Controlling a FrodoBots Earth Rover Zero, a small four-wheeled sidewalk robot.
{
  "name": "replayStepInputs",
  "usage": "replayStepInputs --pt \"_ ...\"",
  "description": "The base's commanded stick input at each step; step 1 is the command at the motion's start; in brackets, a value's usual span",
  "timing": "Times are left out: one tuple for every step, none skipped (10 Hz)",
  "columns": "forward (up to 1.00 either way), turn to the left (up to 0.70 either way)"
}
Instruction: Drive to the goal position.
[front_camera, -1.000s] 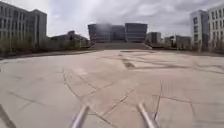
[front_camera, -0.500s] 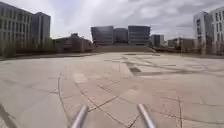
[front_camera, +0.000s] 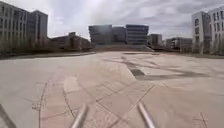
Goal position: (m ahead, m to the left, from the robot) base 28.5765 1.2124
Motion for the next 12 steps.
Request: replayStepInputs --pt "1.0 0.0" --pt "1.0 0.0" --pt "1.0 -0.09" --pt "1.0 -0.27" --pt "1.0 -0.27" --pt "1.0 -0.27" --pt "1.0 -0.27" --pt "1.0 -0.27" --pt "1.0 -0.19" --pt "1.0 0.0" --pt "1.0 0.0" --pt "1.0 0.0"
